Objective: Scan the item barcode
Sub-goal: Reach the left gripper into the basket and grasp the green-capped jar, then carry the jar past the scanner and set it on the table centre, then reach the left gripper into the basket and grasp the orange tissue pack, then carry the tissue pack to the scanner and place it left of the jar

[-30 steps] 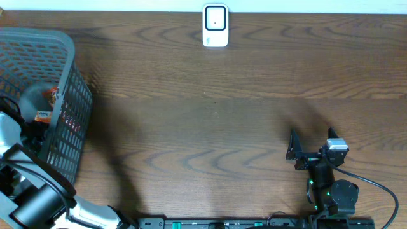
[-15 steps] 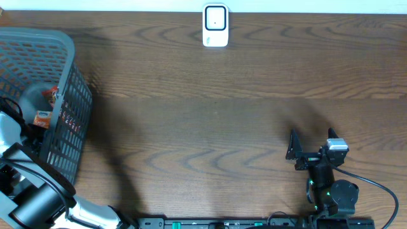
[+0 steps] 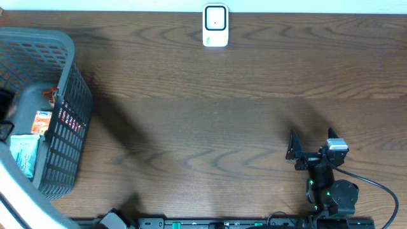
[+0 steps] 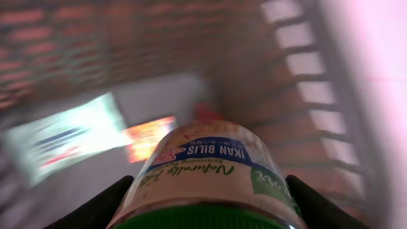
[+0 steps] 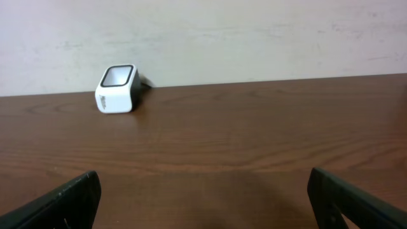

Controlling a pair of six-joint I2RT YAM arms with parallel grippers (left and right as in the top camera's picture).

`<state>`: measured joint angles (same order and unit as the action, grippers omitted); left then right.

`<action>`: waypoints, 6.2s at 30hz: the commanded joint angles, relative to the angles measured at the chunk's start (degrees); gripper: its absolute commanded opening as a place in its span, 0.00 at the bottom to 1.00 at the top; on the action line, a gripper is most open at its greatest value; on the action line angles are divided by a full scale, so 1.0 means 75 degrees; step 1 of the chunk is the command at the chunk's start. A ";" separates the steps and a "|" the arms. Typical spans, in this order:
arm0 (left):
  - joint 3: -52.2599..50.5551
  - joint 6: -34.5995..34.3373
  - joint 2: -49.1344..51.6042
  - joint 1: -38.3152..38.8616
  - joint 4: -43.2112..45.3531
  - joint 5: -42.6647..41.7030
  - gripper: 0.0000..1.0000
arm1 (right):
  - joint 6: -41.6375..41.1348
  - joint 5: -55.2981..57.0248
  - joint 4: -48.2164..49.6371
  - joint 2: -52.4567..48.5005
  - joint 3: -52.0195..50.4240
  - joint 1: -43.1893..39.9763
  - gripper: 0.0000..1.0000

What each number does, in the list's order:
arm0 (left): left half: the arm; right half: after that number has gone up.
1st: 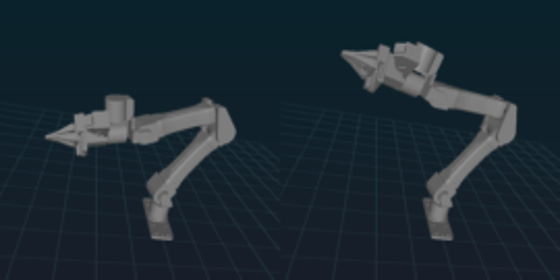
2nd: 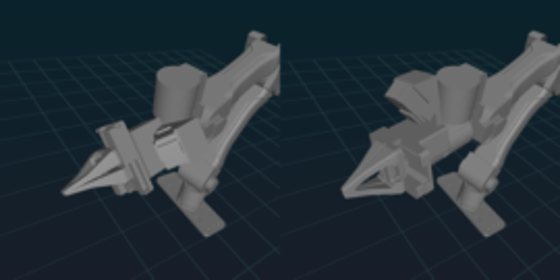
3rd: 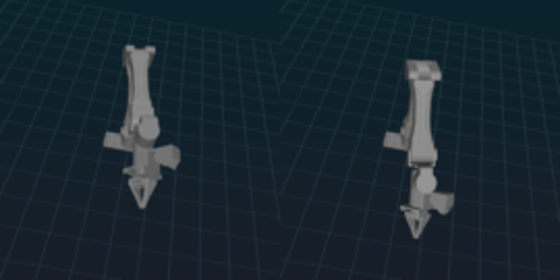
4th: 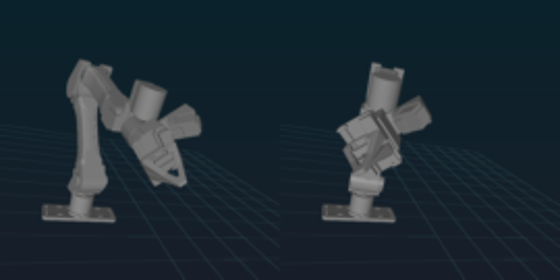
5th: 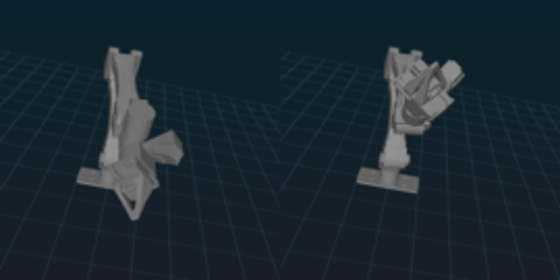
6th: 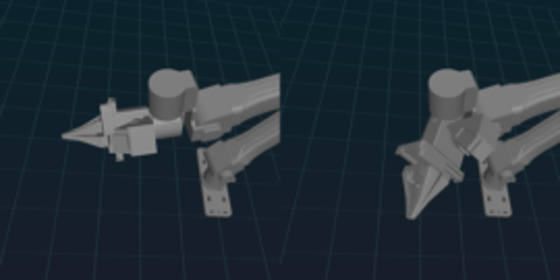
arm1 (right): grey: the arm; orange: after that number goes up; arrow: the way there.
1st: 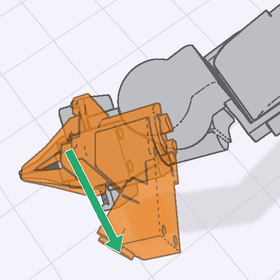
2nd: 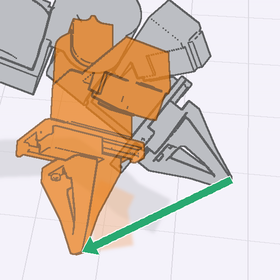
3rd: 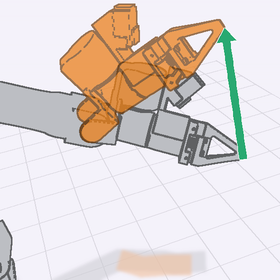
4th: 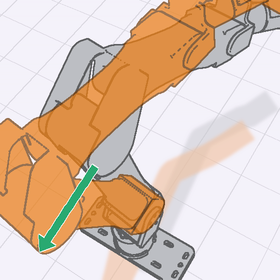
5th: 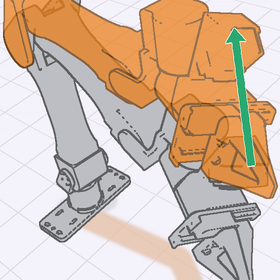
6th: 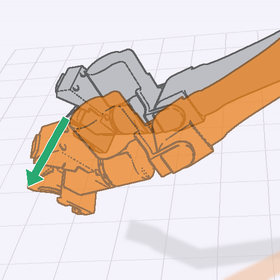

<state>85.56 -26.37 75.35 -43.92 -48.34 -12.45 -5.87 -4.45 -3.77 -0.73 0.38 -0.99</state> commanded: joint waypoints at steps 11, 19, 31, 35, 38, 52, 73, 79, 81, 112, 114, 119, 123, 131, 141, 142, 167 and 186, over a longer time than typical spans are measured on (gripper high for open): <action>-0.0017 0.0833 -0.0047 0.7219 -0.0562 -0.0090 0.66 | -0.0096 0.0009 -0.0026 0.0032 -0.0009 0.0032 0.99; -0.0023 0.2238 0.2713 0.9372 -0.0615 0.0781 0.66 | -0.0096 0.0009 -0.0026 0.0032 -0.0009 0.0032 0.99; -0.0023 0.5400 0.5179 1.0998 0.0472 0.0790 0.66 | -0.0096 0.0009 -0.0026 0.0032 -0.0009 0.0032 0.99; -0.0023 0.5595 0.5523 1.1089 0.0729 0.0810 0.66 | -0.0096 0.0009 -0.0026 0.0032 -0.0009 0.0032 0.99; -0.0023 0.5595 0.5674 1.1083 0.0871 0.0813 0.66 | -0.0099 0.0009 -0.0026 0.0032 -0.0009 0.0032 0.99; 0.0187 0.5928 0.5173 1.1080 0.0035 0.1408 0.94 | -0.0096 0.0009 -0.0026 0.0032 -0.0009 0.0032 0.99; 0.0597 0.1918 -0.1571 0.6021 -0.0662 0.3150 0.95 | -0.0096 0.0009 -0.0026 0.0032 -0.0009 0.0032 0.99; 0.0597 0.0274 -0.1419 0.2203 -0.0734 0.1842 0.98 | -0.0096 0.0009 -0.0026 0.0032 -0.0009 0.0032 0.99; 0.0595 -0.0248 -0.1145 0.1346 -0.0857 0.1297 0.98 | -0.0096 0.0009 -0.0026 0.0032 -0.0009 0.0032 0.99; 0.0595 -0.1084 0.4986 0.0251 -0.0015 0.1635 0.99 | -0.0096 0.0009 -0.0026 0.0032 -0.0009 0.0032 0.99; 0.0580 -0.1419 0.5001 0.0251 -0.0015 0.1635 0.99 | -0.0096 0.0009 -0.0026 0.0032 -0.0009 0.0032 0.99; 0.0493 -0.1988 0.5007 0.0251 -0.0012 0.1638 0.99 | -0.0096 0.0009 -0.0026 0.0032 -0.0009 0.0032 0.99; 0.0487 -0.1985 0.5036 0.0251 0.0015 0.1679 0.99 | -0.0096 0.0009 -0.0026 0.0032 -0.0009 0.0032 0.99; 0.0472 -0.1953 0.5045 0.0254 0.0128 0.1751 0.99 | -0.0099 0.0009 -0.0026 0.0032 -0.0009 0.0032 0.99; 0.0472 -0.1923 0.5482 0.0460 0.0160 0.1784 0.99 | -0.0096 0.0009 -0.0026 0.0032 -0.0009 0.0032 0.99; 0.0472 -0.1926 0.5549 0.0513 0.0198 0.1813 0.99 | -0.0096 0.0009 -0.0026 0.0032 -0.0009 0.0032 0.99; 0.0481 -0.1107 0.5406 0.0731 -0.0539 0.1953 0.70 | -0.0096 0.0009 -0.0026 0.0032 -0.0009 0.0032 0.99; 0.0481 -0.1064 -0.1169 0.2684 -0.0930 0.0172 0.70 | -0.0096 0.0009 -0.0026 0.0032 -0.0009 0.0032 0.99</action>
<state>88.92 -34.68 68.51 -30.63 -54.17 -8.51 -5.87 -4.45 -3.77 -0.73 0.38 -0.99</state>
